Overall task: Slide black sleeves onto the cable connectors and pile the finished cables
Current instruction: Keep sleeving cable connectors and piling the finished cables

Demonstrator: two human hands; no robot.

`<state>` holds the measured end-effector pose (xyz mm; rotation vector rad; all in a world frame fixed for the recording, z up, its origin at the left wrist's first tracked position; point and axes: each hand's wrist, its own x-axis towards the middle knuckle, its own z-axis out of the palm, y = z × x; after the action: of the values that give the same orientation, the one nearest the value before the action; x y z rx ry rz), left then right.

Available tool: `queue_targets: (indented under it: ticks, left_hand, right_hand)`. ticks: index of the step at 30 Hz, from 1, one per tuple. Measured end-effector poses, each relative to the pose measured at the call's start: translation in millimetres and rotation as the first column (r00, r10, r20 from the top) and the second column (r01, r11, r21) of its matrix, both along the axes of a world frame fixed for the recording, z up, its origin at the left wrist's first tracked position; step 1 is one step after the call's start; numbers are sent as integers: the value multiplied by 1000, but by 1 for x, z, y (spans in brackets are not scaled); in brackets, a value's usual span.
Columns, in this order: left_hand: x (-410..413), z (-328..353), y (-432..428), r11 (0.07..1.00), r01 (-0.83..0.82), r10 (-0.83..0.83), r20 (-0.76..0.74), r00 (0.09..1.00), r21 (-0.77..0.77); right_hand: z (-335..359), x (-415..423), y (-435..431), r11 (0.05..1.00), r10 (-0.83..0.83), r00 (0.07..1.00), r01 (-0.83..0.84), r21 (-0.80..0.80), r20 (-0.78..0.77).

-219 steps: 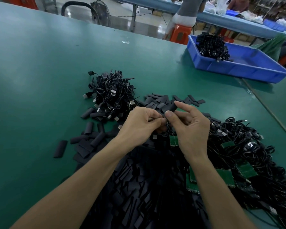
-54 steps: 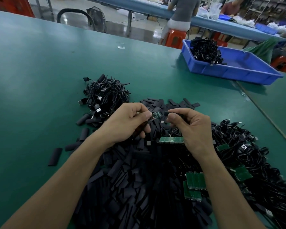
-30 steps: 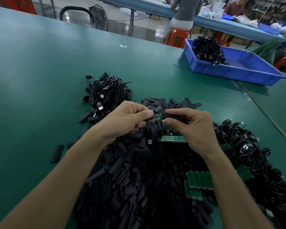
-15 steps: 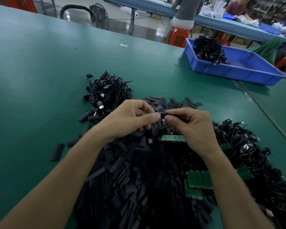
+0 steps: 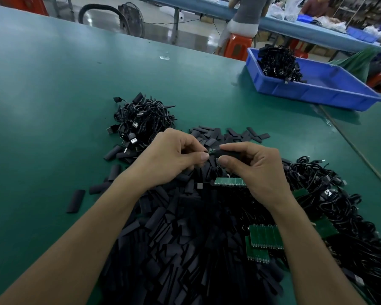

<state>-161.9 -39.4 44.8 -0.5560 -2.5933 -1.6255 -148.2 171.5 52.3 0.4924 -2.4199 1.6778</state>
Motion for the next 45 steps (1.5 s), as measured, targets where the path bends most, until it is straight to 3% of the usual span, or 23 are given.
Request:
queue_targets:
  ticks: [7, 13, 19, 27, 34, 42, 45]
  left_hand:
    - [2, 3, 2, 997, -2, 2, 1, 1000, -72]
    - [1, 0, 1, 1000, -4, 5, 58, 998, -21]
    - [1, 0, 3, 999, 21, -26, 107, 994, 40]
    - [4, 1, 8, 1000, -14, 14, 128, 992, -3]
    - [5, -2, 13, 998, -55, 56, 104, 993, -19]
    - [10, -11, 29, 995, -81, 76, 79, 994, 57]
    - [13, -17, 38, 982, -103, 87, 110, 990, 156]
  right_hand:
    - [-4, -2, -1, 999, 5, 999, -3, 37, -40]
    - [-9, -1, -4, 999, -21, 999, 20, -33, -36]
    - [-6, -3, -4, 1000, 15, 999, -15, 14, -39]
    - [-5, -2, -7, 1000, 2, 999, -2, 10, -55]
    - [-13, 0, -17, 935, -333, 939, 318, -159, -85]
    - [-15, -1, -31, 943, -303, 946, 279, -179, -118]
    - [-14, -2, -36, 942, -312, 938, 286, -174, -147]
